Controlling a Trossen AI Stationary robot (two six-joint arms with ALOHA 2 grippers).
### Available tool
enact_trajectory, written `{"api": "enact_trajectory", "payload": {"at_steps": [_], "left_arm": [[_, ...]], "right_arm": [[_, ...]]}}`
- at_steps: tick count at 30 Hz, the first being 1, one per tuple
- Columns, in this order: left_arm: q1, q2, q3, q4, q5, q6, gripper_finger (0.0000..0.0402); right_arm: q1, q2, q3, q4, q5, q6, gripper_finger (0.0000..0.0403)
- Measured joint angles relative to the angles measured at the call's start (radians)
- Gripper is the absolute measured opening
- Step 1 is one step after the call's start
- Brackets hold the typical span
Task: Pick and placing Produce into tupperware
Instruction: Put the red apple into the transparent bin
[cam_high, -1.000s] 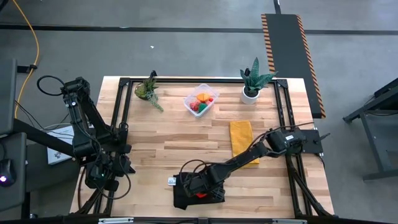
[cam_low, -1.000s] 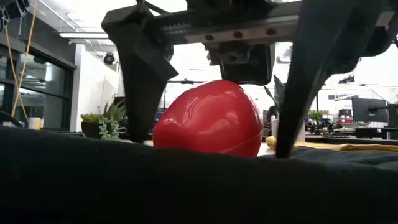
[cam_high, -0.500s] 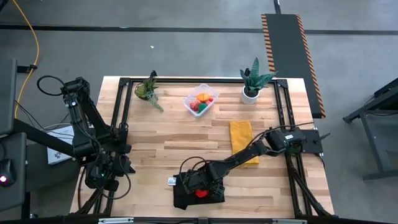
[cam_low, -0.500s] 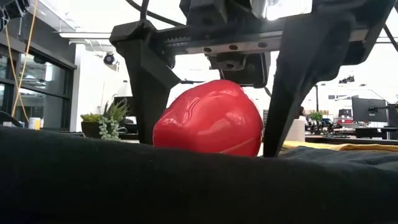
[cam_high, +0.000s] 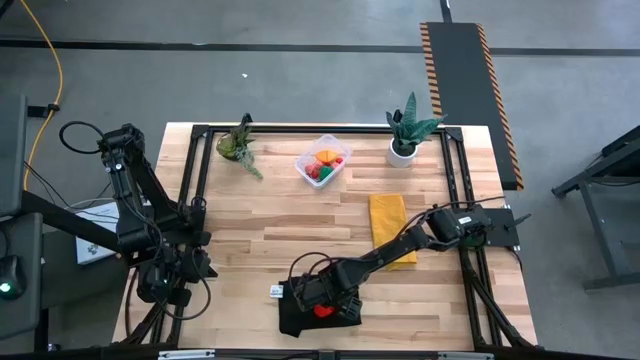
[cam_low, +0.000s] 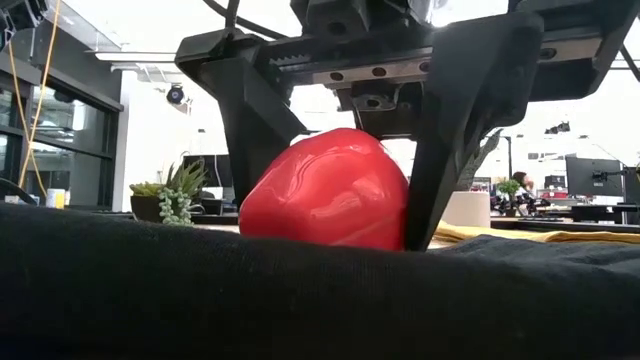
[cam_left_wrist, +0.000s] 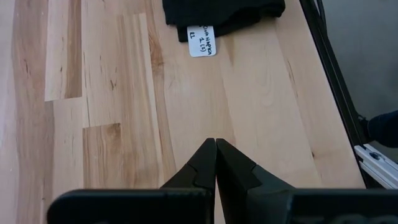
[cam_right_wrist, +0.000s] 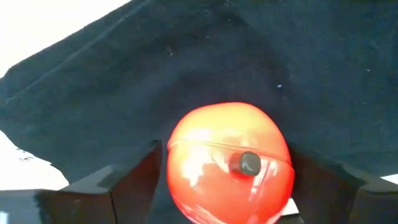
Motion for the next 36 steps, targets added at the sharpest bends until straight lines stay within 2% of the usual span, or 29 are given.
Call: {"api": "enact_trajectory", "payload": {"at_steps": [13,36], "left_arm": [[0.0,0.0,0.0,0.0,0.0,0.0,0.0001],[0.0,0.0,0.0,0.001,0.0,0.0,0.0001]], "right_arm": [[0.0,-0.001,0.0,-0.001,-0.031,0.0,0.0254],[0.0,-0.001,0.0,0.02,-0.034,-0.012,0.025]]}}
